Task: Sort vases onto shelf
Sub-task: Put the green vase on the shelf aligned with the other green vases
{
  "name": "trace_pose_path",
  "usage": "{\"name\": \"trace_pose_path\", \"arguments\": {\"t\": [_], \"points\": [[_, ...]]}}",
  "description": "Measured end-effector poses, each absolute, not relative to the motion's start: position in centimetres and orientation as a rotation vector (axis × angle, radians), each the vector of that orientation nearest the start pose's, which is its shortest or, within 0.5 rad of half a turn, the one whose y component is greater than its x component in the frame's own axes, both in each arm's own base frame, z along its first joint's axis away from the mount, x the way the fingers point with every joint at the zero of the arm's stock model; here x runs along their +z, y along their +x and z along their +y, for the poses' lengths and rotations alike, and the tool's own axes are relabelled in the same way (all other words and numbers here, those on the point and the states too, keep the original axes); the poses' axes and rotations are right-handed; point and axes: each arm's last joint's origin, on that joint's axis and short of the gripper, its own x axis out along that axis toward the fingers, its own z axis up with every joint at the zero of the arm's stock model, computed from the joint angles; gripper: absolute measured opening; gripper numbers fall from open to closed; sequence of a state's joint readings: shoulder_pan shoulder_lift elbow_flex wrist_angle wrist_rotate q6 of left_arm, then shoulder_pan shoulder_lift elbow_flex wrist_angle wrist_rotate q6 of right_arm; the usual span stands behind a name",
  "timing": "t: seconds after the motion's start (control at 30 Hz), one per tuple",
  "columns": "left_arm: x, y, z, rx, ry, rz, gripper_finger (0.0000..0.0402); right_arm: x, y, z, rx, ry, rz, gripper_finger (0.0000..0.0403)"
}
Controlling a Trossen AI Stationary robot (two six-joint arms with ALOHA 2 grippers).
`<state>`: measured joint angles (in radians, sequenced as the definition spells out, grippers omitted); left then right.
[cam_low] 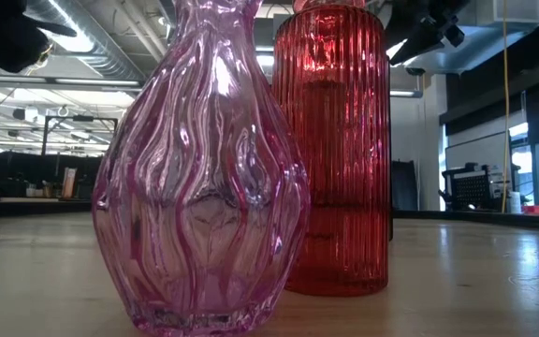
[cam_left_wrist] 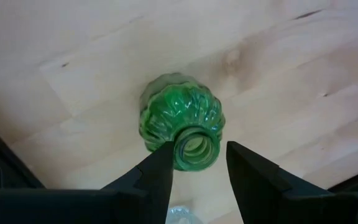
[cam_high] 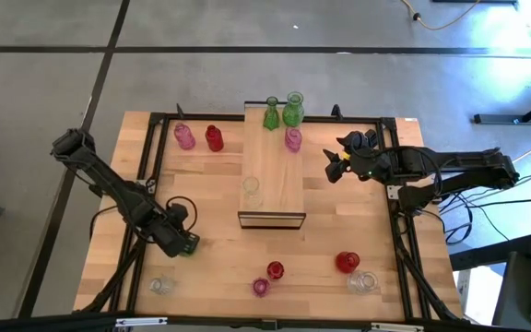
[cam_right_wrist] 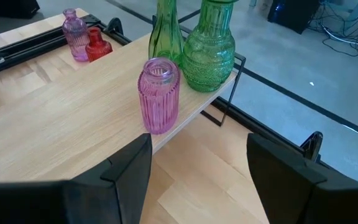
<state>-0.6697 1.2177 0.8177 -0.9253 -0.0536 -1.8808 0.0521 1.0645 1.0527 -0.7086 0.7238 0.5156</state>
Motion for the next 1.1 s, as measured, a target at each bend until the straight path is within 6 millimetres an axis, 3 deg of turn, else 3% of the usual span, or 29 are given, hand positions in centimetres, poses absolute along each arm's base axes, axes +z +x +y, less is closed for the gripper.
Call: {"name": "trace_pose_path", "arguments": {"t": [0.3, 0.67, 0.93, 1.1], "points": [[20.0, 18.1, -13.3, 0.684, -1.085, 1.287, 0.0142, 33.2, 20.6, -0.9, -0.793, 0.200, 0.492, 0.0241], [19.6, 18.4, -13.7, 0.671, -1.099, 1.321, 0.0137, 33.2, 20.6, -0.9, -0.796, 0.199, 0.492, 0.0241], [20.7, 18.3, -13.2, 0.712, -1.038, 1.354, 0.0110, 33.2, 20.5, -1.7, -0.831, 0.211, 0.492, 0.0241], [22.7, 18.3, -12.3, 0.717, -0.983, 1.412, 0.0107, 33.2, 20.5, -1.8, -0.832, 0.215, 0.494, 0.0241]]}}
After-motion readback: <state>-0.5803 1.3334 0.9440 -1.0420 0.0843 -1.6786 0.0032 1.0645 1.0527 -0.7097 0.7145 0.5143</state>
